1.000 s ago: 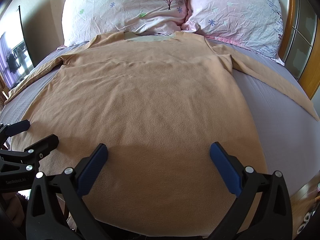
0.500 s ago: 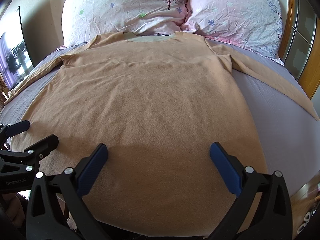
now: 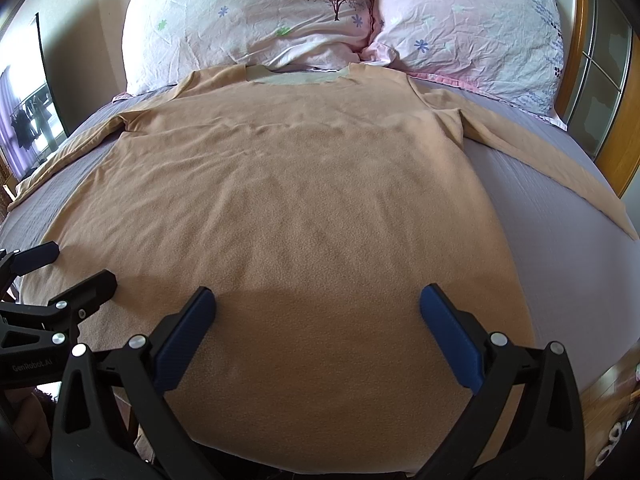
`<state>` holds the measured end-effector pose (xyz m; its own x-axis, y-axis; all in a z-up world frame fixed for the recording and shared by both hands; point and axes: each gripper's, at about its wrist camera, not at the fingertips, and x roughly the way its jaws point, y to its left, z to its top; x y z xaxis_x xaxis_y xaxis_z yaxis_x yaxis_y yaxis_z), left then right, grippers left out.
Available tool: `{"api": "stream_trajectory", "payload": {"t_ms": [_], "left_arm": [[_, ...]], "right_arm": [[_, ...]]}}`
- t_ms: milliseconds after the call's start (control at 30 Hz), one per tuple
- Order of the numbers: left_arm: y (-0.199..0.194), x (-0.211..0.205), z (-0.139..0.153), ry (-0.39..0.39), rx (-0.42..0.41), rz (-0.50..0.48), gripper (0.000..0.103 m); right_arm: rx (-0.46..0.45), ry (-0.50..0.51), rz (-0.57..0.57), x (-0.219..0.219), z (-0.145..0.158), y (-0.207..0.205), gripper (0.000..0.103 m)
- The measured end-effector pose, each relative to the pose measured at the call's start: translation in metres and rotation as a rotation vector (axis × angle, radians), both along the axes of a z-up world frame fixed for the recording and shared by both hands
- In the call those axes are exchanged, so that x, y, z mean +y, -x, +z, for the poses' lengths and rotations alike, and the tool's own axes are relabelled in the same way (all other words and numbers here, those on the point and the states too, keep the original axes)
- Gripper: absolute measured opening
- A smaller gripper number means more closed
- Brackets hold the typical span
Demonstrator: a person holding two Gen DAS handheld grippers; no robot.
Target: Fold small clothes
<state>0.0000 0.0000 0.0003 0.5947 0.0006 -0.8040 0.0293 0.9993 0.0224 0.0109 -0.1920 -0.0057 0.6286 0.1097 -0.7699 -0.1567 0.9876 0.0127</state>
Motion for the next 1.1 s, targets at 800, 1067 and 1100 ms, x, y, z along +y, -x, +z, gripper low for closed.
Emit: {"api": "stream_trajectory", "payload": {"t_ms": [800, 1067, 1100], "left_arm": [[0.0, 0.0, 0.0, 0.0, -0.002, 0.0, 0.102], [-0.004, 0.001, 0.002, -0.003, 0.019, -0.028, 0.102], [-0.001, 0.0, 0.004, -0.003, 0.021, -0.032, 0.102]], "right_arm": [[-0.004, 0.0, -0.007, 0.001, 0.001, 0.001, 0.101], [-0.093, -0.065, 0.051, -0.025, 0.006, -0.004, 0.101], [-0.118, -0.117, -0.011, -0.052, 0.018, -0.011, 0.101]]}}
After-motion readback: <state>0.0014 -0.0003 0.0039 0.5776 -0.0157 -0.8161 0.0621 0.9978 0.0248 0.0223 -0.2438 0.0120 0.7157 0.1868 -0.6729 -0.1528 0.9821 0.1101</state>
